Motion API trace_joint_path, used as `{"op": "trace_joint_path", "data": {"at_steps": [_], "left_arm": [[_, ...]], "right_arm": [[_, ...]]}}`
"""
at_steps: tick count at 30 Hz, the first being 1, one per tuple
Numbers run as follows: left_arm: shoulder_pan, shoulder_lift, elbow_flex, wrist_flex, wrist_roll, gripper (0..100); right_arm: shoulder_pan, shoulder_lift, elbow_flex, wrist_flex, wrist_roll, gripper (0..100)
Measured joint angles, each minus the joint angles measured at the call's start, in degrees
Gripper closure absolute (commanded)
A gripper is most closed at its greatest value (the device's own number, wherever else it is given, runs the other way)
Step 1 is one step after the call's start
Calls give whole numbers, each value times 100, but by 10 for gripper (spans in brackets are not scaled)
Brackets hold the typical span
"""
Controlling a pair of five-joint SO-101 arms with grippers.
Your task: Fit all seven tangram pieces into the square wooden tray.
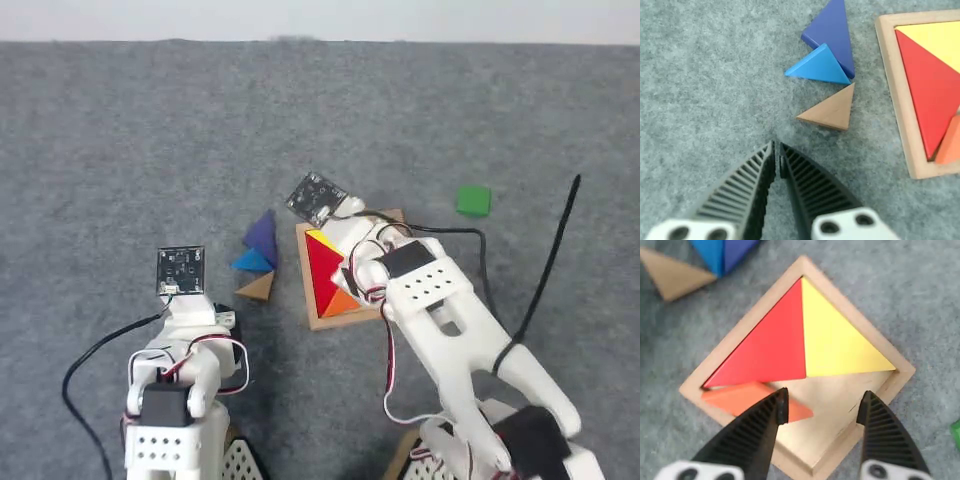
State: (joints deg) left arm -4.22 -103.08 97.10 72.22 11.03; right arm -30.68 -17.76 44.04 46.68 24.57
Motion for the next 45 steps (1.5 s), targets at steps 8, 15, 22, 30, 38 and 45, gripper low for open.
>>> {"op": "trace_joint_path", "data": {"at_steps": [8, 15, 22, 30, 38, 45], "left_arm": [[0, 0, 0, 0, 0, 987], [0, 0, 0, 0, 0, 987], [0, 0, 0, 0, 0, 987], [0, 0, 0, 0, 0, 987], [0, 0, 0, 0, 0, 987], [0, 0, 0, 0, 0, 987]], "right_arm": [[9, 1116, -26, -123, 141, 775], [0, 1108, -26, -149, 141, 775], [220, 167, -9, 176, -492, 775], [897, -273, -9, 290, -958, 775], [941, 132, -9, -62, -1204, 775], [923, 176, 18, -185, -1231, 833]]}}
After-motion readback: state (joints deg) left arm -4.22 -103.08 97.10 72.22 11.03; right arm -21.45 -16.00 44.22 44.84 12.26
